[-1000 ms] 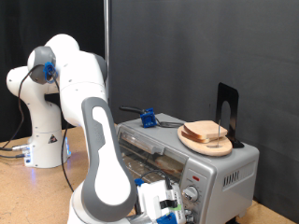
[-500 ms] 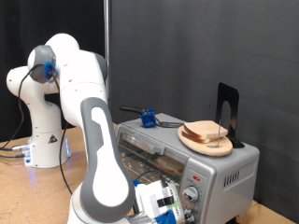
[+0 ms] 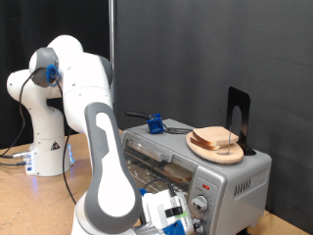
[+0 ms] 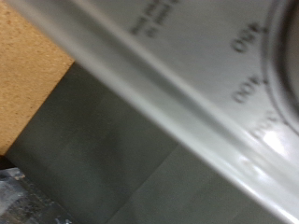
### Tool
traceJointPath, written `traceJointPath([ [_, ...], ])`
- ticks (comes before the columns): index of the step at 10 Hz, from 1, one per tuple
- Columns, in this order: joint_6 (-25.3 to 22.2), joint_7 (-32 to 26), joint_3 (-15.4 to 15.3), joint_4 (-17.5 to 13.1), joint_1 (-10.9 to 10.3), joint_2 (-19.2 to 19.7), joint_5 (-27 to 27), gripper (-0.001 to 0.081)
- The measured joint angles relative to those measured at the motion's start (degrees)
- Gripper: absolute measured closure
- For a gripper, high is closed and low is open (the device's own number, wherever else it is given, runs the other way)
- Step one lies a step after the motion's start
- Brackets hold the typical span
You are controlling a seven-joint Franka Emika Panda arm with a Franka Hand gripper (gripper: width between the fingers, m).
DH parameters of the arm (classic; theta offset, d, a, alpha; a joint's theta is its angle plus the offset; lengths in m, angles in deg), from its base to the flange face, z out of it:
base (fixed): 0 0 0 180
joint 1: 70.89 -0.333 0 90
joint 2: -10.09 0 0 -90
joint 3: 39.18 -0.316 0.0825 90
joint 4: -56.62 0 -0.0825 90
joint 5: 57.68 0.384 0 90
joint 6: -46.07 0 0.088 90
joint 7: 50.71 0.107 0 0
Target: Make a piece of toast with the oven
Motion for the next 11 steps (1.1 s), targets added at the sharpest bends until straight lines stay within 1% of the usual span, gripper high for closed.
traceJointPath([
  [1, 0.71, 0.37, -0.04, 0.0, -0.02, 0.16, 0.0, 0.0604],
  [2, 1.13, 0.62, -0.04, 0.01, -0.01, 0.36, 0.0, 0.0467],
  [3, 1.34, 1.21, -0.03, 0.02, 0.01, 0.58, 0.0, 0.0282],
  [4, 1.4, 2.58, -0.03, 0.02, 0.04, 0.84, 0.0, 0.0282],
  [5, 1.33, 4.01, -0.14, -0.06, 0.15, 1.26, 0.37, 0.0104],
  [6, 0.29, 5.46, -0.64, -0.08, 0.44, 1.76, 0.88, 0.0104],
  [7, -0.91, 7.17, -1.2, -0.09, 0.77, 2.33, 1.34, 0.0017],
  [9, -2.89, 9.66, -1.94, -0.8, 1.48, 3.41, 1.7, 0.0003],
  [11, -3.03, 9.77, -2.11, -0.92, 1.61, 3.52, 1.7, -0.0002],
])
